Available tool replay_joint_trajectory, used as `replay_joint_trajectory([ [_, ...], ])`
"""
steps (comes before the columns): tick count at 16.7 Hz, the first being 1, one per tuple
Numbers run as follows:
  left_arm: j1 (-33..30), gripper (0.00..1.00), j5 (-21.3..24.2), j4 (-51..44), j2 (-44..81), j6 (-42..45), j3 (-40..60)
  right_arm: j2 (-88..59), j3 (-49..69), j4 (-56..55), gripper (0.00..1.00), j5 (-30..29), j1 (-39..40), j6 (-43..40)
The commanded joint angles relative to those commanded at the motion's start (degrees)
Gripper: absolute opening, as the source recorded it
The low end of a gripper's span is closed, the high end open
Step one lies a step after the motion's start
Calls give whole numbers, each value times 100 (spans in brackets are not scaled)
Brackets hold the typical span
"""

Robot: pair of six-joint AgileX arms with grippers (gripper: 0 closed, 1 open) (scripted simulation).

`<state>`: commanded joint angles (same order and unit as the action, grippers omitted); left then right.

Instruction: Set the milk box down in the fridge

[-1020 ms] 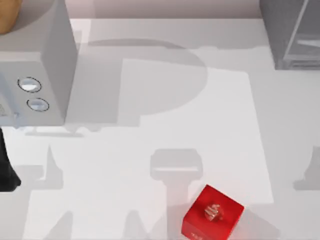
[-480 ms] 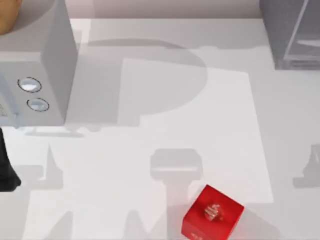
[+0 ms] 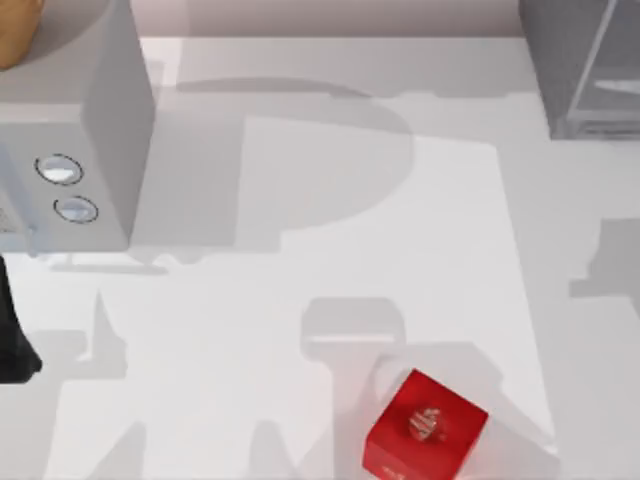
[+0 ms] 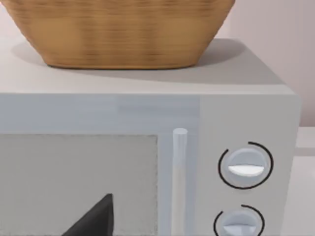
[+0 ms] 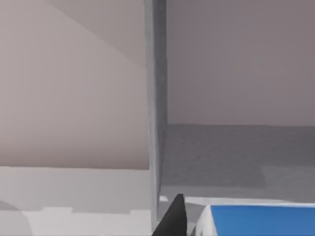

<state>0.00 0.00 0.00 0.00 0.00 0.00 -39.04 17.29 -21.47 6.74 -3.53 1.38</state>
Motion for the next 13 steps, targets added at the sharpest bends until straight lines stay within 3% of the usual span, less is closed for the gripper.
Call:
replay_joint_trajectory([
  [8, 0, 100, 0, 0, 0, 0, 0, -5228, 2242, -2743, 0, 571, -635, -28],
  [13, 0, 100, 0, 0, 0, 0, 0, -7626, 3375, -4117, 0, 755, -1032, -57],
])
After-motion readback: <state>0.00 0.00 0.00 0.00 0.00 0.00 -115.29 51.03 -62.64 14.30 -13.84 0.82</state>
